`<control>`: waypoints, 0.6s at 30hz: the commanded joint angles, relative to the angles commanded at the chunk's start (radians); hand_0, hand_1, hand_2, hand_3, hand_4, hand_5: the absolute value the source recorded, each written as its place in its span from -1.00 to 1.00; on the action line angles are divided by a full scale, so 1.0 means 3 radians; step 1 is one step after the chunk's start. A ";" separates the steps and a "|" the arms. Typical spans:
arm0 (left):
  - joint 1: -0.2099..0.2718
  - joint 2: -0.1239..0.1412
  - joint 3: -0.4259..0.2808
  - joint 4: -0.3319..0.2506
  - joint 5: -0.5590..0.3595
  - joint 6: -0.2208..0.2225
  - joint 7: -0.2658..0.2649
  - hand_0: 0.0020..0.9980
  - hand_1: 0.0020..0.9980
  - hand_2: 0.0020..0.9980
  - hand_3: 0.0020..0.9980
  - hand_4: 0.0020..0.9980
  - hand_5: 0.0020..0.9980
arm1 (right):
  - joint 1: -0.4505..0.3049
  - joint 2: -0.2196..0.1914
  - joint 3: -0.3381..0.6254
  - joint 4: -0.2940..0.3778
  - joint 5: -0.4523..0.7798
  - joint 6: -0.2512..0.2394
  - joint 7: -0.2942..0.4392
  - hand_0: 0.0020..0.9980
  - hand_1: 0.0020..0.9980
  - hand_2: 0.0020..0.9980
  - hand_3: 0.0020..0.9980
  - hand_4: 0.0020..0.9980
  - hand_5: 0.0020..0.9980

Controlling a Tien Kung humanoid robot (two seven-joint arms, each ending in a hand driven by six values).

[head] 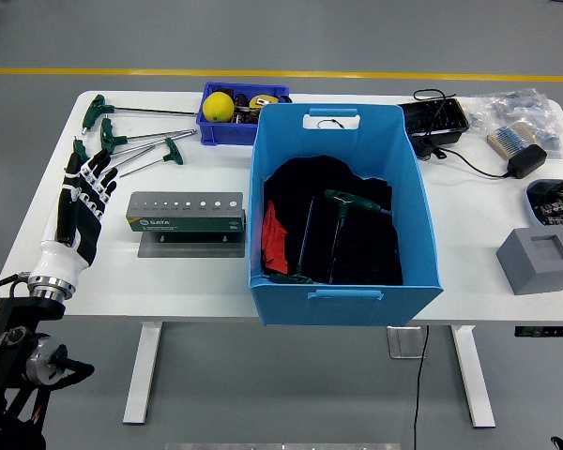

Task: Lift tool from toolbox,place it in box,lift tool from toolbox,place it in box

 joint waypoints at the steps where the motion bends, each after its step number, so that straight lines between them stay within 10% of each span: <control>1: 0.0003 0.0000 0.0001 -0.0001 -0.0002 0.0004 -0.0010 1.00 1.00 1.00 0.91 0.90 1.00 | 0.0000 0.0000 -0.0001 0.0000 0.0001 0.0000 0.0000 0.29 0.26 0.38 0.10 0.56 0.35; 18: 0.0046 0.0015 0.0007 -0.0018 0.0001 0.0060 -0.0073 1.00 1.00 1.00 1.00 0.90 1.00 | -0.0020 0.0007 0.0019 0.0008 -0.0042 -0.0009 -0.0012 0.29 0.26 0.38 0.10 0.56 0.35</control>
